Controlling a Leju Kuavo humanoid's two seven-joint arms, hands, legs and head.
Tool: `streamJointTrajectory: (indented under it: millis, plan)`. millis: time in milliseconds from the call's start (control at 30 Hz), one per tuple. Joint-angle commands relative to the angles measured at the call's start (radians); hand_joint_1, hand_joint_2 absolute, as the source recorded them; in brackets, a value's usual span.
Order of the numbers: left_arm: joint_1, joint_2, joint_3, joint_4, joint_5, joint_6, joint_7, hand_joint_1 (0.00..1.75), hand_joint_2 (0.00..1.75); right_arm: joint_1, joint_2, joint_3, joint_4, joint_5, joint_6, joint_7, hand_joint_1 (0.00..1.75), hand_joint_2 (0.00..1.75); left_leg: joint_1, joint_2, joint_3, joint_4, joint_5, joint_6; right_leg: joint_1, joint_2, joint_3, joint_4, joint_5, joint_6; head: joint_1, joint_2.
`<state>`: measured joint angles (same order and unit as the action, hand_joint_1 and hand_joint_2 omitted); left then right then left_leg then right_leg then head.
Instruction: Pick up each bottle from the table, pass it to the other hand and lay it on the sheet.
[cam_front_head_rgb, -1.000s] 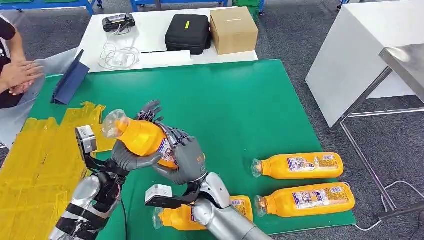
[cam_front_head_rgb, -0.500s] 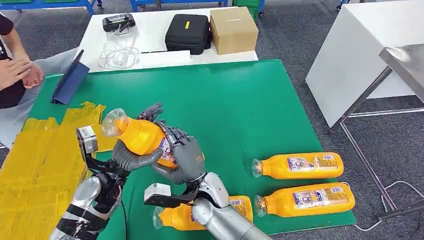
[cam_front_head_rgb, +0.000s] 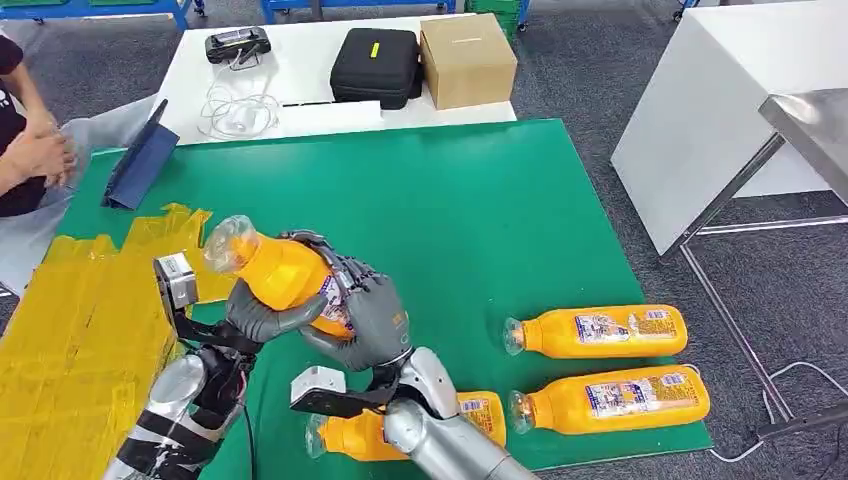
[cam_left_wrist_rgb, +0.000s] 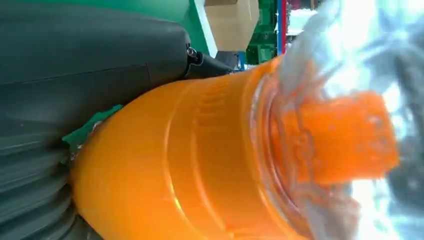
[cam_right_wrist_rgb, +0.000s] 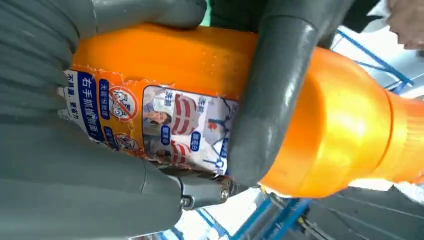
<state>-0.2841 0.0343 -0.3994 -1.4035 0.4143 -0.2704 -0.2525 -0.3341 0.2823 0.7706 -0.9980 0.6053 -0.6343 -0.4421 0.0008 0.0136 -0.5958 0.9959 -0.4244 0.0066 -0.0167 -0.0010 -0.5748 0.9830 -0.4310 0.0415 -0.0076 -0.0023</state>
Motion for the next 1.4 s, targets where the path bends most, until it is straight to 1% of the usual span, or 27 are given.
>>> streamJointTrajectory:
  millis: [33,67,100,133,233,267,300,400,433,500,567,600,667,700,733,833,867,900,967,1033,1067,1100,1167,1233,1267,1400]
  plan:
    - [-0.033,0.011,0.095,0.010,-0.014,0.043,-0.012,1.75,1.75,0.045,-0.103,0.031,-0.282,-0.127,0.131,-0.016,1.75,1.75,0.001,-0.002,0.000,0.001,0.000,0.000,0.001,-0.001,0.001,0.000,0.000,-0.001,0.000,0.000]
    - [-0.034,0.013,0.097,0.010,-0.013,0.042,-0.011,1.75,1.75,0.045,-0.106,0.029,-0.289,-0.128,0.132,-0.016,1.54,1.75,0.002,-0.002,0.001,0.001,-0.001,-0.001,0.002,-0.002,0.002,0.000,-0.001,-0.002,0.000,0.000]
    - [-0.033,0.013,0.107,0.006,-0.025,0.055,-0.017,1.75,1.75,0.053,-0.112,0.024,-0.318,-0.149,0.148,-0.017,0.19,1.75,0.002,-0.003,0.002,0.002,-0.002,-0.001,0.002,-0.002,0.003,0.000,-0.001,-0.002,0.000,0.000]
    - [-0.033,0.012,0.117,0.003,-0.041,0.072,-0.024,1.75,1.75,0.061,-0.117,0.017,-0.344,-0.173,0.161,-0.023,0.00,1.75,0.002,-0.001,0.000,0.001,-0.001,-0.001,0.002,0.000,0.002,0.000,0.000,-0.002,0.000,0.000]
    - [-0.037,0.025,0.146,-0.003,-0.081,0.116,-0.035,1.75,1.75,0.074,-0.150,0.007,-0.420,-0.232,0.227,-0.014,0.00,1.75,0.002,-0.002,0.000,0.001,-0.001,-0.001,0.002,-0.001,0.002,0.000,0.000,-0.002,0.000,0.000]
    - [-0.041,0.028,0.152,-0.002,-0.097,0.128,-0.039,1.75,1.75,0.078,-0.156,0.003,-0.437,-0.249,0.242,-0.013,0.00,0.00,0.002,-0.002,0.001,0.002,-0.002,-0.001,0.002,-0.001,0.003,0.000,-0.001,-0.002,0.000,0.000]
    - [-0.061,0.046,0.150,0.012,-0.153,0.161,-0.034,1.75,1.75,0.082,-0.171,-0.006,-0.469,-0.276,0.268,-0.009,0.00,0.00,0.001,-0.001,0.001,0.001,-0.001,-0.001,0.001,-0.001,0.001,0.000,-0.001,-0.002,0.000,0.000]
    - [-0.083,0.052,0.159,0.045,-0.176,0.173,-0.034,1.75,1.75,0.090,-0.179,-0.015,-0.495,-0.293,0.291,0.000,0.00,0.00,0.003,-0.003,0.001,0.002,-0.001,-0.001,0.003,-0.002,0.002,0.000,-0.001,-0.003,0.000,0.000]
    - [-0.099,0.058,0.162,0.063,-0.236,0.219,-0.037,1.75,1.75,0.095,-0.185,-0.024,-0.514,-0.347,0.333,0.004,0.00,0.00,0.002,-0.005,0.000,0.001,0.000,-0.001,0.001,-0.005,0.001,0.000,-0.001,-0.001,0.000,0.000]
    - [-0.124,0.072,0.181,0.088,-0.287,0.258,-0.045,1.75,1.75,0.098,-0.211,-0.036,-0.553,-0.365,0.357,0.013,0.00,0.00,0.003,-0.005,0.001,0.002,-0.001,-0.001,0.003,-0.005,0.003,0.000,-0.001,-0.002,0.000,0.000]
    - [-0.142,0.089,0.207,0.094,-0.379,0.331,-0.063,1.75,1.75,0.102,-0.235,-0.050,-0.584,-0.400,0.403,0.035,0.00,0.00,0.003,-0.003,0.001,0.002,-0.001,-0.001,0.003,-0.002,0.002,0.000,-0.001,-0.002,0.000,0.000]
    - [-0.151,0.097,0.217,0.097,-0.493,0.426,-0.078,1.75,1.75,0.108,-0.241,-0.062,-0.599,-0.394,0.405,0.030,0.00,1.75,0.002,-0.003,0.000,0.001,0.000,-0.001,0.002,-0.002,0.001,0.000,0.000,-0.001,0.000,0.000]
    - [-0.176,0.105,0.225,0.123,-0.697,0.557,-0.058,1.75,1.75,0.119,-0.242,-0.094,-0.623,-0.386,0.400,0.027,0.00,1.75,0.002,-0.003,0.000,0.001,0.000,-0.001,0.001,-0.002,0.001,0.000,-0.001,-0.001,0.000,0.000]
    - [-0.183,0.109,0.226,0.136,-0.769,0.594,-0.044,1.75,1.75,0.124,-0.241,-0.107,-0.632,-0.396,0.400,0.023,0.00,0.00,0.002,-0.004,0.000,0.002,0.000,-0.001,0.002,-0.003,0.001,0.000,-0.001,-0.002,0.000,0.000]
    - [-0.200,0.119,0.219,0.180,-0.898,0.640,-0.004,1.75,1.75,0.130,-0.244,-0.130,-0.649,-0.397,0.396,0.023,0.00,0.00,0.002,-0.003,-0.001,0.001,0.000,-0.001,0.002,-0.003,0.000,0.000,-0.001,-0.001,0.000,0.000]
    - [-0.204,0.112,0.232,0.200,-0.906,0.636,-0.020,1.75,1.75,0.131,-0.244,-0.138,-0.654,-0.400,0.404,0.024,0.00,0.00,0.003,-0.005,0.001,0.001,0.000,-0.001,0.002,-0.004,0.003,0.000,-0.001,-0.002,0.000,0.000]
    - [-0.204,0.112,0.232,0.200,-0.906,0.636,-0.020,1.75,1.75,0.131,-0.244,-0.138,-0.654,-0.400,0.404,0.024,0.00,0.00,0.001,-0.003,0.001,0.000,0.000,-0.001,0.001,-0.003,0.002,0.000,-0.001,-0.001,0.000,0.000]
    - [-0.205,0.119,0.218,0.209,-0.958,0.653,-0.011,1.75,1.75,0.134,-0.239,-0.139,-0.651,-0.402,0.402,0.023,0.00,0.00,0.002,-0.003,0.002,0.001,0.000,-0.001,0.002,-0.002,0.003,-0.001,-0.001,-0.002,0.000,0.000]
    - [-0.226,0.154,0.171,0.285,-1.201,0.703,0.086,1.75,1.75,0.137,-0.244,-0.158,-0.665,-0.405,0.396,0.020,0.00,0.00,0.003,-0.003,0.002,0.001,-0.001,-0.001,0.003,-0.002,0.003,-0.001,-0.001,-0.002,0.000,0.000]
    - [-0.238,0.153,0.178,0.364,-1.346,0.719,0.122,1.75,1.75,0.147,-0.247,-0.181,-0.681,-0.404,0.391,0.019,0.00,0.00,0.003,-0.004,0.002,0.001,0.000,-0.001,0.002,-0.003,0.004,-0.001,-0.001,-0.002,0.000,0.000]
    - [-0.242,0.153,0.181,0.400,-1.395,0.725,0.133,1.75,1.75,0.149,-0.250,-0.188,-0.685,-0.404,0.395,0.023,0.00,1.75,0.001,-0.003,0.002,0.000,0.000,-0.001,0.001,-0.003,0.002,-0.001,-0.001,-0.002,0.000,0.000]
    - [-0.243,0.171,0.167,0.441,-1.496,0.736,0.176,1.75,1.75,0.153,-0.251,-0.200,-0.685,-0.406,0.397,0.027,0.00,1.75,0.002,-0.003,0.003,0.000,0.000,-0.001,0.002,-0.002,0.004,-0.001,-0.001,-0.002,0.000,0.000]
    - [-0.234,0.191,0.168,0.502,-1.584,0.741,0.193,1.75,1.75,0.166,-0.249,-0.219,-0.687,-0.410,0.397,0.029,0.00,1.75,0.002,-0.002,0.004,0.000,0.000,-0.002,0.002,-0.001,0.004,-0.001,0.000,-0.003,0.000,0.000]
    - [-0.225,0.193,0.177,0.514,-1.590,0.752,0.189,1.75,1.75,0.169,-0.249,-0.222,-0.688,-0.411,0.399,0.029,0.00,1.75,0.000,-0.001,0.002,-0.001,0.000,-0.001,0.000,0.000,0.002,-0.001,0.000,-0.001,0.000,0.000]
    - [-0.225,0.193,0.177,0.514,-1.590,0.752,0.189,1.75,1.75,0.169,-0.249,-0.222,-0.688,-0.411,0.399,0.029,0.00,1.75,0.002,-0.001,0.004,-0.001,0.000,-0.001,0.002,0.000,0.004,-0.001,0.000,-0.002,0.000,0.000]
    - [-0.230,0.189,0.176,0.513,-1.589,0.749,0.189,1.75,1.75,0.169,-0.246,-0.221,-0.688,-0.411,0.399,0.029,0.00,1.75,0.001,-0.002,0.000,0.000,0.000,-0.001,0.001,-0.001,0.000,0.000,0.000,-0.001,0.000,0.000]
